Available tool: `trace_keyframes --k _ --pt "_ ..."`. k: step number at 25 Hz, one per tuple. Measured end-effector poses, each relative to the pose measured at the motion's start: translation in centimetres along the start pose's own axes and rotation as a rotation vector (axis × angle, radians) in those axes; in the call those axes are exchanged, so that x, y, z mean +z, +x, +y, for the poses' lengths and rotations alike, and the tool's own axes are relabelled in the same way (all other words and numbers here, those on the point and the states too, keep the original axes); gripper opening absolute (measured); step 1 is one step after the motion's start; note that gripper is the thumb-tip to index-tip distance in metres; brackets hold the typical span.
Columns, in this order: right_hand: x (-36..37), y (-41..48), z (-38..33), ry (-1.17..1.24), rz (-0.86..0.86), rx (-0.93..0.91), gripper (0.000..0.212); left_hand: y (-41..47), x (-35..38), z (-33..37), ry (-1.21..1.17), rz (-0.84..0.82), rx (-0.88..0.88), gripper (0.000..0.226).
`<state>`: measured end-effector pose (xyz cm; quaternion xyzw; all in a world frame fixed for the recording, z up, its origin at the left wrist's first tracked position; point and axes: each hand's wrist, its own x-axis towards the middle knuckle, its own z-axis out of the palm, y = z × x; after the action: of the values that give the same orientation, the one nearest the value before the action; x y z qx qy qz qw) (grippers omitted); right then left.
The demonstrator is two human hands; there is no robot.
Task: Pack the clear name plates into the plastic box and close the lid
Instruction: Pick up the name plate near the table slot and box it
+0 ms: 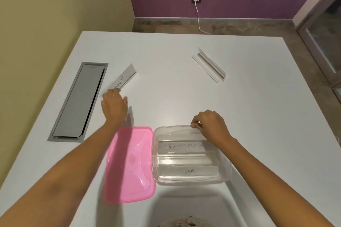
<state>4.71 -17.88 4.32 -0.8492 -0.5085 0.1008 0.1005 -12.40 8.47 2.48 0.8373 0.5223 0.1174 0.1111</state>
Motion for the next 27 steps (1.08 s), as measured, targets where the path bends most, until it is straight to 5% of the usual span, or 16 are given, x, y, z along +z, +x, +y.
trace_keyframes --k 5,14,22,27 --pt "-0.2 0.7 0.5 0.021 -0.048 -0.009 0.016 5.7 0.9 -1.7 0.106 -0.045 -0.134 0.038" --pt "-0.2 0.8 0.6 0.065 -0.103 0.043 0.020 7.7 2.6 -2.6 0.231 -0.158 -0.081 0.017" --pt "-1.7 0.2 -1.7 0.167 -0.006 0.114 0.015 3.1 2.3 1.0 -0.549 -0.191 -0.477 0.021" --pt "-2.8 -0.3 -3.5 0.402 0.100 0.179 0.024 -3.3 0.2 5.6 -0.925 -0.313 -0.438 0.024"
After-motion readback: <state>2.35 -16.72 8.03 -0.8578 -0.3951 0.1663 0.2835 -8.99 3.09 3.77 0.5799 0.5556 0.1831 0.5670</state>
